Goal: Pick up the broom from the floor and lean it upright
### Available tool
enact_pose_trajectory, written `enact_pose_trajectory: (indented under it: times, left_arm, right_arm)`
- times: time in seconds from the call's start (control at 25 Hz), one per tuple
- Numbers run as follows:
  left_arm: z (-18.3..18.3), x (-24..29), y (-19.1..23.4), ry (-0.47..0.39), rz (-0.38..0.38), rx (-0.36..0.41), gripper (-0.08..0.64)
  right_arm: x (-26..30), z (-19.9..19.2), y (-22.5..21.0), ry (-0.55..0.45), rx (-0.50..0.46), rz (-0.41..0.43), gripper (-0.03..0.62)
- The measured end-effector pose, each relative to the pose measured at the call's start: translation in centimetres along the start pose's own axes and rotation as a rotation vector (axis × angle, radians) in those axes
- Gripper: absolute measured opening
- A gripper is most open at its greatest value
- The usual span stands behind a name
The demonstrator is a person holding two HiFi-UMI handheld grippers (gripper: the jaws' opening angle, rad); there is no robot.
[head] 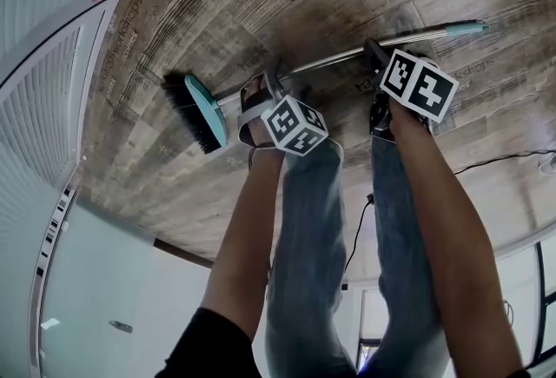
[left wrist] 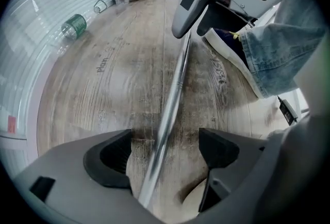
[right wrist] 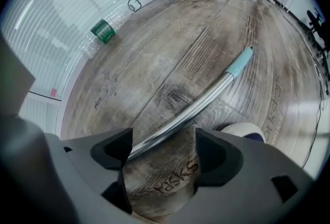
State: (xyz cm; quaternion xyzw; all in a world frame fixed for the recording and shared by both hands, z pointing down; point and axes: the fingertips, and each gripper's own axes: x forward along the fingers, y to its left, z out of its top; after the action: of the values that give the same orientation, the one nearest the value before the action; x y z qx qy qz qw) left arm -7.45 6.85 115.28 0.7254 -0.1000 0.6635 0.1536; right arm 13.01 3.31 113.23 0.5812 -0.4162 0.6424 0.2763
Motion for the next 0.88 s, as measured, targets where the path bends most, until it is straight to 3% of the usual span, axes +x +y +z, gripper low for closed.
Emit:
enact_pose_trajectory:
  times: [0.12, 0.4, 0.48, 0.6, 0.76, 0.88]
  left_arm:
    - [0.1, 0.0, -0.1, -0.005, 0.001, -0.002, 0.428]
    - [0.0, 0.1, -0.2, 0.033, 0.006, 0.013, 0.422]
    - [0.2, -0.1, -0.6, 0.024, 0.010, 0.044, 0.391]
    - [0.5, -0.5, -1.4, 0.024, 0.034, 0.104, 0.268]
    - [0.4, -0.6, -1.9, 0.040, 0.044, 0.106, 0.253]
    - [0.6, -0.8, -1.9, 0.031, 0.040, 0.127, 0.238]
  right_arm:
    - [1.0, -0.1, 0.3, 0.016, -0.041, 0.010, 0.393]
    - [1.7, -0.1, -0.3, 0.045, -0.042, -0.101, 0.341]
    - [1.8, -0.1, -0.4, 0.044, -0.043, -0.114, 0.336]
    - [1.8, -0.1, -0.5, 0.043, -0.028, -0.130, 0.318]
    - [1.6, -0.1, -0.7, 0.052, -0.001, -0.138, 0.296]
    - [1.1, 0.1, -1.2, 0.035, 0.092, -0.139, 0.240]
